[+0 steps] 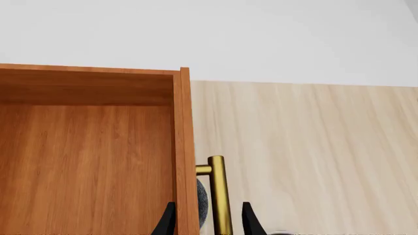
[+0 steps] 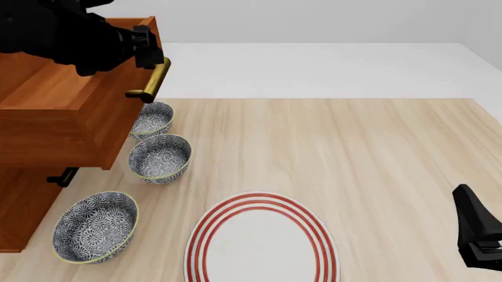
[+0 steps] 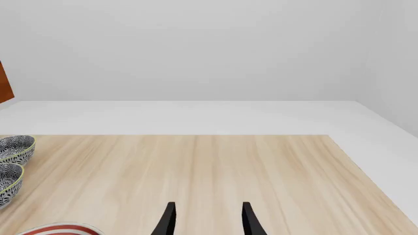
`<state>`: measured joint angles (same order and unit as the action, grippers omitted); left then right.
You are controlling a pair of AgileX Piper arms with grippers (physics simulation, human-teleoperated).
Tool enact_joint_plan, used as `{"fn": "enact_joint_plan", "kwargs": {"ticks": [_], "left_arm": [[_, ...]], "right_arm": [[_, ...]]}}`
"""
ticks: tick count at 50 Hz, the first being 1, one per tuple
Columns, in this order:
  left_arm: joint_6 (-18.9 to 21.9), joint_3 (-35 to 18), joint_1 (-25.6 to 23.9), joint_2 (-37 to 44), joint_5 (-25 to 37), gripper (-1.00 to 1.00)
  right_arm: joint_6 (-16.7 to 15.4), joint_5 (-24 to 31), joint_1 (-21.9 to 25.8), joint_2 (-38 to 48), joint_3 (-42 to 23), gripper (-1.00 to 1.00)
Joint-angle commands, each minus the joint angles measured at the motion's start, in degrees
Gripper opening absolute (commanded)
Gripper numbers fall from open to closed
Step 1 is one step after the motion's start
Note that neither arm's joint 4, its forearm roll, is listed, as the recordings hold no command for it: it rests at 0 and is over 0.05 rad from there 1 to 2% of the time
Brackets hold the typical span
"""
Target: Open the top drawer of the cabinet.
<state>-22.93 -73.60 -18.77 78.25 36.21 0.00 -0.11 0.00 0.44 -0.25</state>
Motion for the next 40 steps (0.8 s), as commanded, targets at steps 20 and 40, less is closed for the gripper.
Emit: {"fn": "enact_joint_plan", "kwargs": {"ticks": [20,40], "left_arm": [[6.86,-8.21,-2.05,-3.01,2.73,1.00],[8.31,-10.77,-1.07,-3.64,4.01,1.00]], "right_arm": [[0.00,0.00,0.01,0.00,0.00,1.00],[0.00,0.00,0.01,0.00,0.00,1.00]]}}
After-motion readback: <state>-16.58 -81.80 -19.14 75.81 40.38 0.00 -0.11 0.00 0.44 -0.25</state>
